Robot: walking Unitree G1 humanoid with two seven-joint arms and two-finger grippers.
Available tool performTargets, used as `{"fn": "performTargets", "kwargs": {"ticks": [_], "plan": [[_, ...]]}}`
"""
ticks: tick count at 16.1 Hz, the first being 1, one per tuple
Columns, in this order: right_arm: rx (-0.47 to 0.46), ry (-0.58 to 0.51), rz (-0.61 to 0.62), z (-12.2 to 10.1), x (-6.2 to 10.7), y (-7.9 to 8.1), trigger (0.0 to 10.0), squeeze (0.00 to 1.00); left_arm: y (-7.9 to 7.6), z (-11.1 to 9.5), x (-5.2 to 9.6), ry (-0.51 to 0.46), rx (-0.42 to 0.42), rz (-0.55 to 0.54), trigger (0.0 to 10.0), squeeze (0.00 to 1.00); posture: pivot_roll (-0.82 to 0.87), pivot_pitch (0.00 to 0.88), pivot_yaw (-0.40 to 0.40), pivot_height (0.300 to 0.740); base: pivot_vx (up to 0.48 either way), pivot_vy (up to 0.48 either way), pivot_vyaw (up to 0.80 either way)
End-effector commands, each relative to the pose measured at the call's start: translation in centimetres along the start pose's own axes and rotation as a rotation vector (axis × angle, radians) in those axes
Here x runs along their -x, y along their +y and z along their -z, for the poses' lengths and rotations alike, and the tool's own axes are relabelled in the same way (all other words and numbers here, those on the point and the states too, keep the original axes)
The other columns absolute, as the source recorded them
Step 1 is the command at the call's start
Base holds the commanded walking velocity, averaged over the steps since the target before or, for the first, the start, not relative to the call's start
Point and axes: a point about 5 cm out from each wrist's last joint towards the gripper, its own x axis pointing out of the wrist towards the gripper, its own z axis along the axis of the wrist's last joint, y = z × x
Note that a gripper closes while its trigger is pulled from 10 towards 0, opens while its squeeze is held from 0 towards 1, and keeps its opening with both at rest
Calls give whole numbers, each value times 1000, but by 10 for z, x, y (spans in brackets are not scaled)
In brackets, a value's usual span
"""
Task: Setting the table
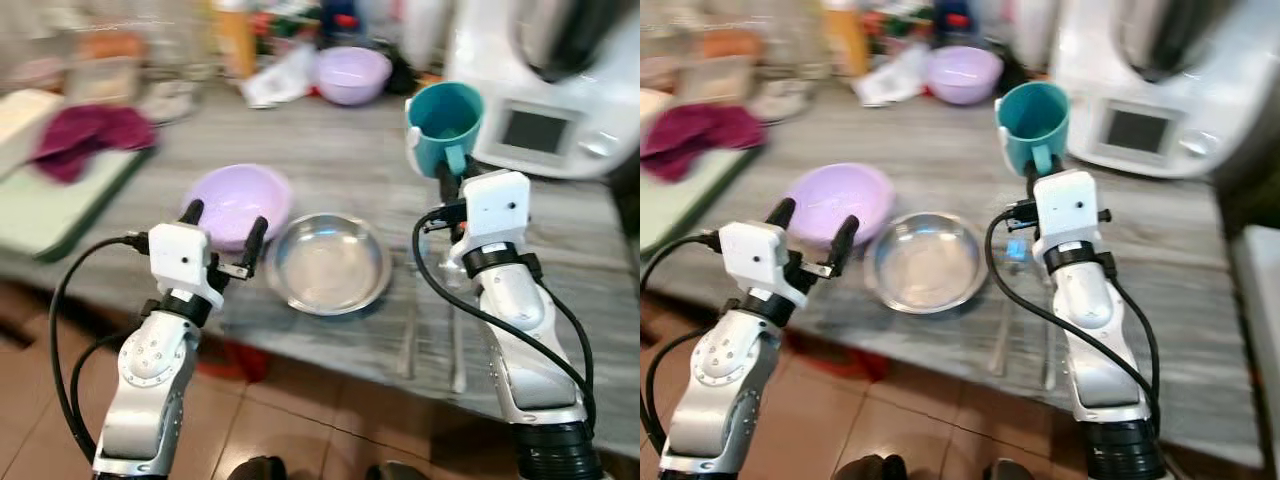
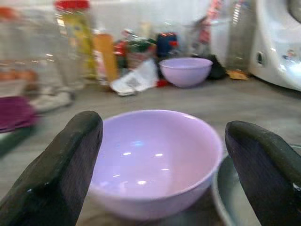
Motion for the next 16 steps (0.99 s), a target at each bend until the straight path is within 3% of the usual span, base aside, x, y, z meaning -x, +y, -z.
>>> {"fn": "performTargets", "kwargs": {"ticks": [1,3,11,16], "plan": [[1,-22,0,-4,-2,-2,10000,0,0,-8,-3,-31,-4,14,10000,0,-142,189,25,740,0,0,675],[-4,-21,1,-4,-2,-2,10000,0,-4,-11,-7,-45,9,22,10000,0,-151,186,24,740,0,0,612],[-39,21,-82,3,-17,-5,10000,0,-7,-9,-8,-47,19,48,10000,0,-154,191,16,740,0,0,0],[-107,53,-226,14,-41,7,10000,0,-10,-9,-6,-48,37,108,10000,0,-145,194,10,740,0,0,0]]}}
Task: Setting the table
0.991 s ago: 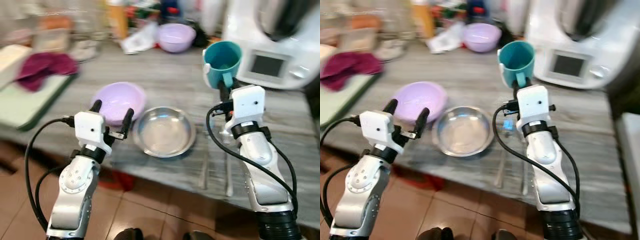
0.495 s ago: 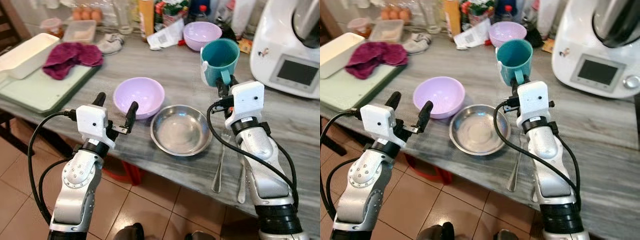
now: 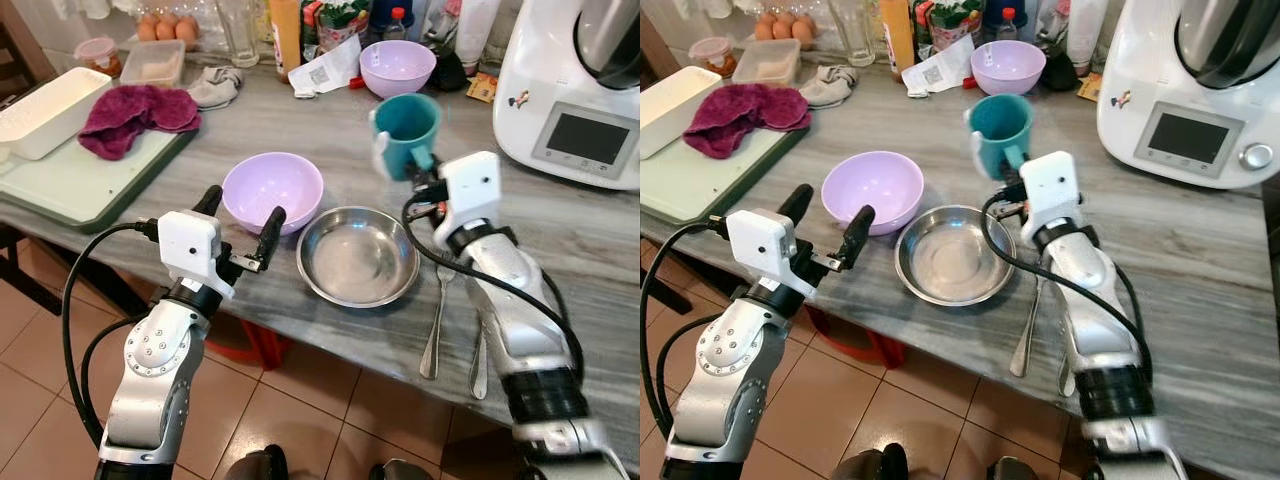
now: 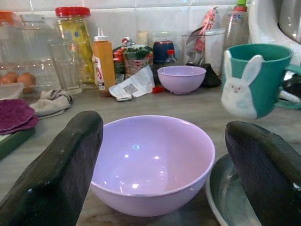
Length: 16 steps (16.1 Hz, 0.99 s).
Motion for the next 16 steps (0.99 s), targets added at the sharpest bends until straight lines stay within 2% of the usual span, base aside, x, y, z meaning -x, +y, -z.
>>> {"fn": "performTargets", "kwargs": {"ticks": [1,7,12,16], "plan": [[-11,-35,-17,-6,-5,1,10000,0,-1,0,2,3,-6,12,10000,0,-145,194,10,740,0,0,0],[-44,-14,-42,3,-19,2,10000,0,-6,0,1,-3,7,49,10000,0,-137,194,7,740,0,0,0],[-115,28,-74,17,-21,10,10000,0,-18,2,5,21,65,176,10000,0,-131,193,11,740,0,0,0],[-129,43,-90,23,-22,11,10000,0,-24,4,9,47,50,276,10000,0,-129,199,13,740,0,0,0]]}}
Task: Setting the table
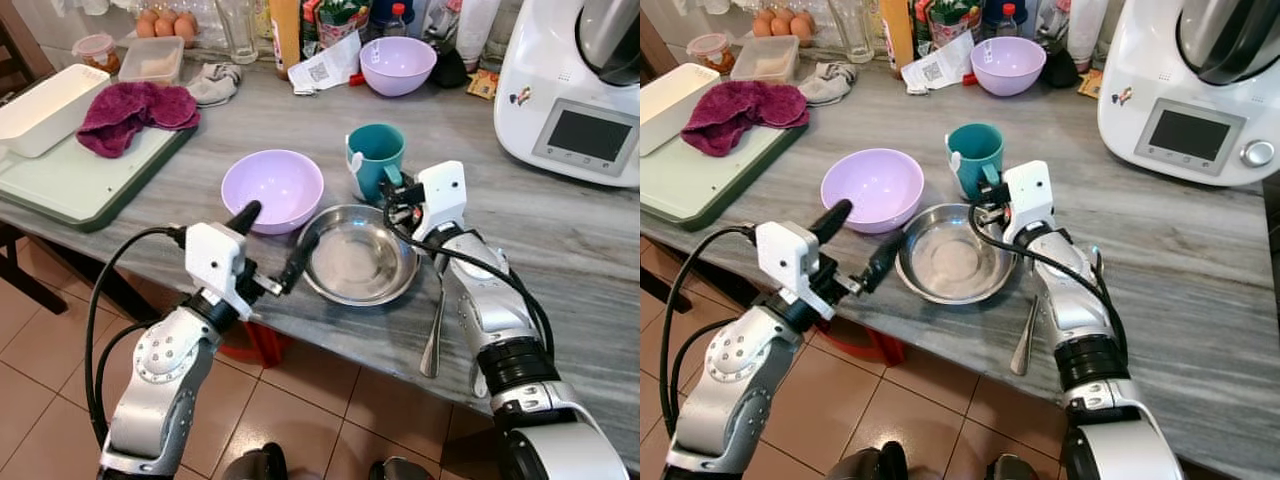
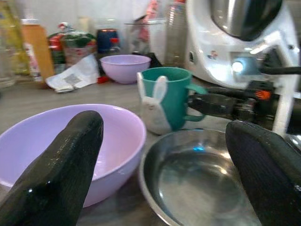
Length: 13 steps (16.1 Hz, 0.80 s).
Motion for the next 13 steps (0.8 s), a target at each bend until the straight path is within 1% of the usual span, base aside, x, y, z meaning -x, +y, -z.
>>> {"fn": "performTargets", "kwargs": {"ticks": [1,5,8,13], "plan": [[-4,-33,-7,-7,-3,-1,10000,0,-2,1,3,13,-12,23,10000,0,-129,199,13,740,0,0,0],[12,-28,-8,-4,-3,-3,10000,0,1,0,3,15,-4,19,10000,0,-129,199,13,740,0,0,0],[25,-28,-3,-2,-2,-5,10000,0,-4,2,4,19,-1,40,10000,0,-129,203,16,740,0,0,0],[53,-37,6,-3,-3,-7,10000,0,-2,5,5,39,-8,52,10000,0,-128,201,17,740,0,0,0]]}}
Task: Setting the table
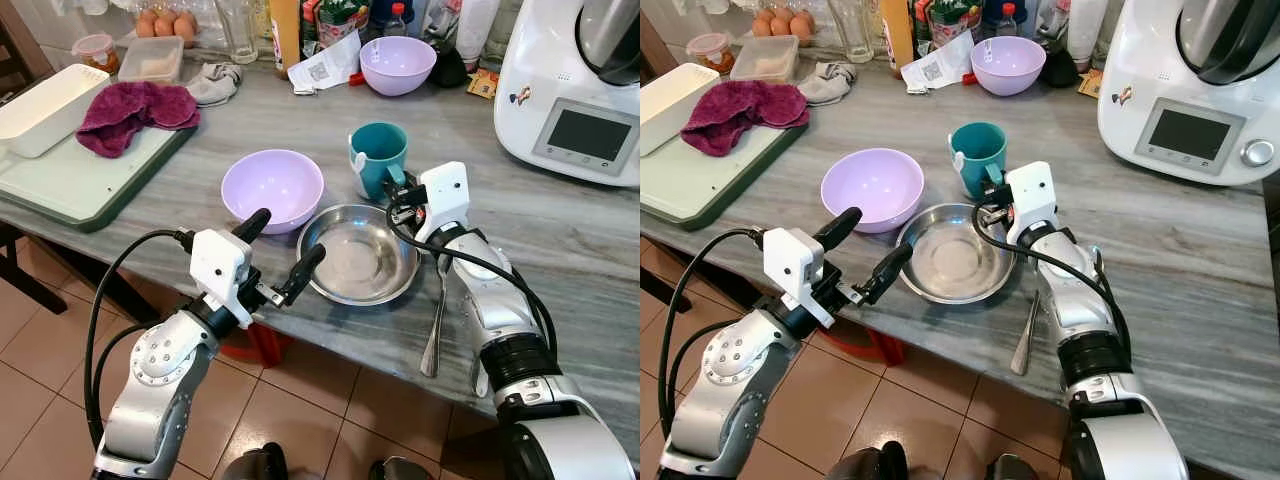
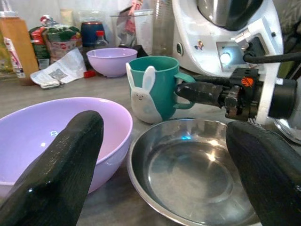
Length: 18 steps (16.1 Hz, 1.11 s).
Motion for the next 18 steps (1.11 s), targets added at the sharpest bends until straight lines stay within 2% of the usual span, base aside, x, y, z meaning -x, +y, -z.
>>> {"fn": "performTargets", "kwargs": {"ticks": [1,4,11,12,13,18], "plan": [[16,-26,-3,-6,-3,-1,10000,0,0,3,2,20,-3,6,10000,0,-128,201,17,740,0,0,0],[44,-27,-6,-5,-3,0,10000,0,1,5,2,33,-6,0,10000,0,-128,202,19,740,0,0,0],[22,-29,-20,-4,-4,3,10000,4,0,7,2,43,-7,8,10000,0,-128,202,19,740,0,0,0],[20,-29,-18,-3,-4,3,10000,871,0,7,2,43,-6,8,10000,0,-128,202,19,740,0,0,0],[18,-30,-17,-3,-4,2,10000,1000,0,7,2,43,-6,8,10000,0,-128,202,19,740,0,0,0],[26,-37,1,-6,-4,-3,10000,1000,-1,7,1,43,-9,11,10000,0,-128,202,19,740,0,0,0]]}}
